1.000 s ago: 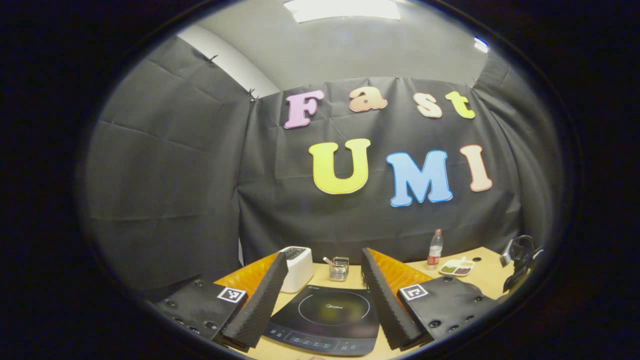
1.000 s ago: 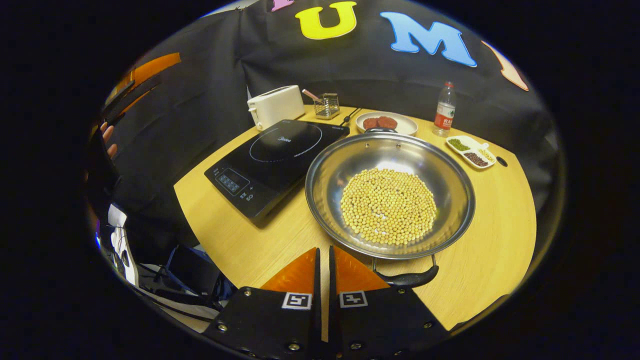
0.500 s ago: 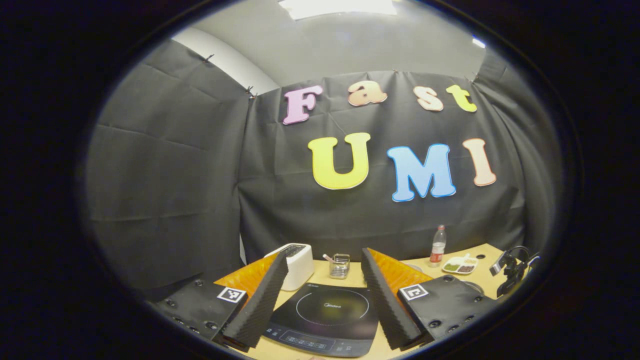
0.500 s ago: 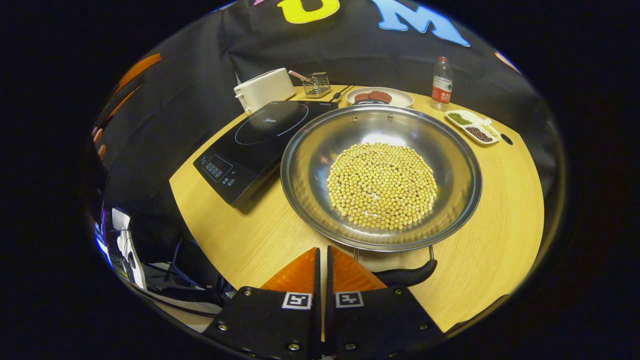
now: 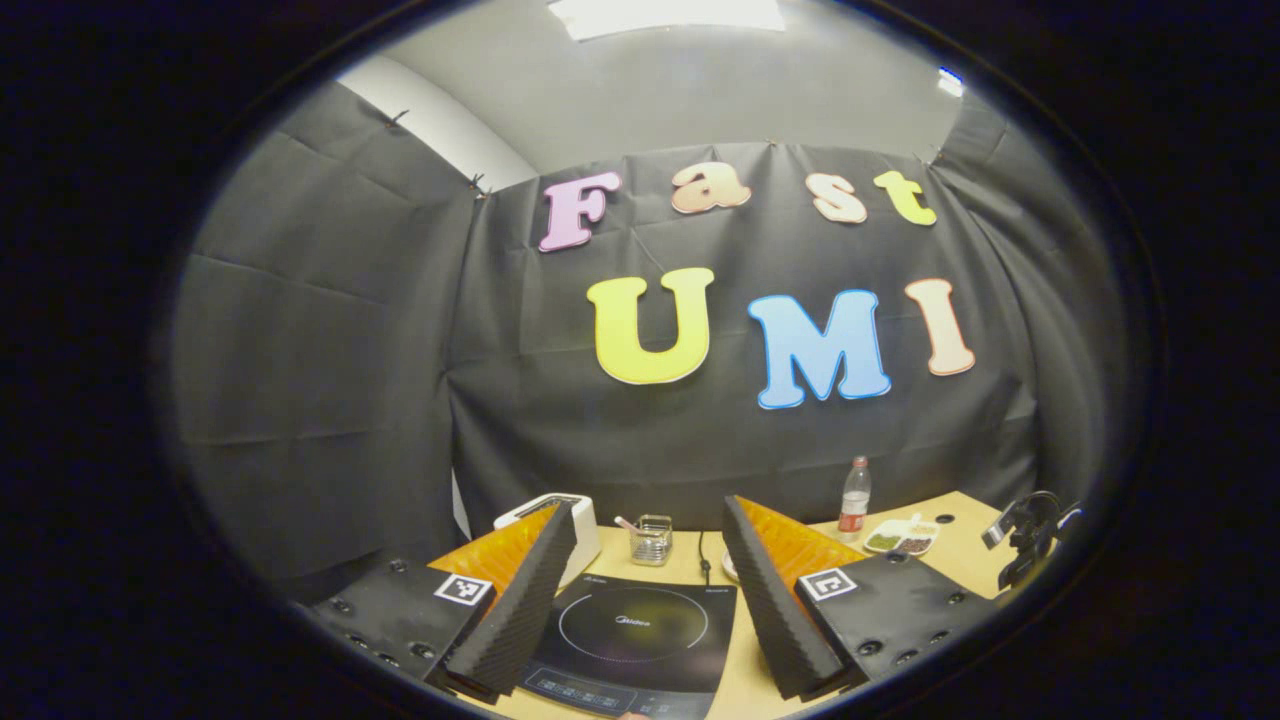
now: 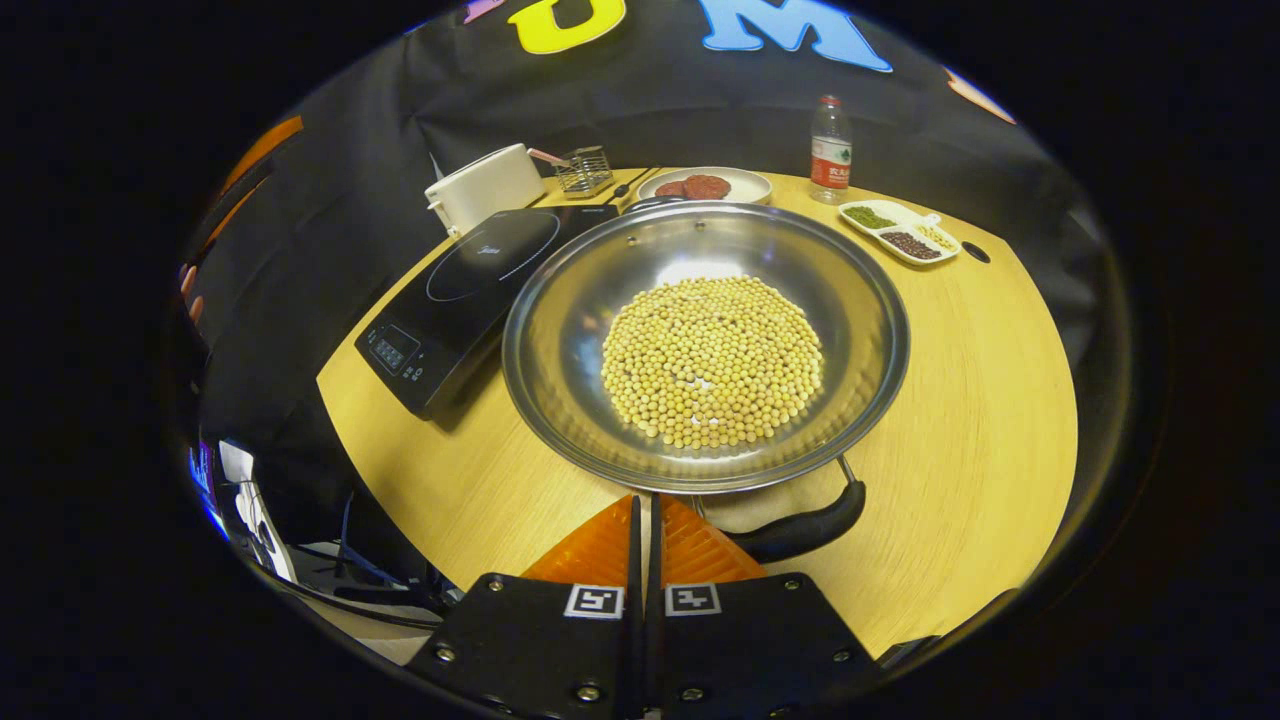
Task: First push the handle of the pot to place it horizontally, then grasp the pot with both hands and set it on the induction cooktop.
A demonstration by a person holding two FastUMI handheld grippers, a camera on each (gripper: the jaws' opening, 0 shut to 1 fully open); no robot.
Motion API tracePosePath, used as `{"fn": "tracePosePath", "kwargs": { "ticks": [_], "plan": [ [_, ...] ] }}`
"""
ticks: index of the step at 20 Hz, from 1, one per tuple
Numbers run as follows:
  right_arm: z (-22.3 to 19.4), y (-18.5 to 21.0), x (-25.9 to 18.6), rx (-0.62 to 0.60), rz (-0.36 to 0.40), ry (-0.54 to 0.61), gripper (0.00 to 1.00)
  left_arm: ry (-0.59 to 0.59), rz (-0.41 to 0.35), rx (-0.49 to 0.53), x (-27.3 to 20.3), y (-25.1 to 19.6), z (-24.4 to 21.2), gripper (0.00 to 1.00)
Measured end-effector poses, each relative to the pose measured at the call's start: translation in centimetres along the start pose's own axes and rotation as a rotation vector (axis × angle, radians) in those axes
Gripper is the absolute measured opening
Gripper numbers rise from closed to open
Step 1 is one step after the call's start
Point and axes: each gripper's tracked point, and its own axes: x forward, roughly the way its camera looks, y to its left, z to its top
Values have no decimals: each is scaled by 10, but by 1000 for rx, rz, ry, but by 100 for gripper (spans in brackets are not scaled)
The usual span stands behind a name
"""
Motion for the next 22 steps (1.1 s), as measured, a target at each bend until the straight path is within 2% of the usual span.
{"fn": "tracePosePath", "kwargs": {
  "ticks": [8, 16, 18, 19, 22],
  "plan": [
    [1, -46, -7, 33, -49, -2, 1, 10, -19, -1, 9, -27, -4, 99],
    [8, -94, -10, 76, -85, -9, 1, 33, -4, 11, 14, -52, -11, 99],
    [11, -106, -10, 94, -86, -15, 1, 42, -1, 16, 16, -60, -14, 92],
    [13, -113, -11, 98, -90, -15, 1, 46, 0, 18, 17, -64, -16, 96],
    [20, -132, -9, 110, -97, -24, 1, 61, 5, 28, 21, -79, -22, 98]
  ]
}}
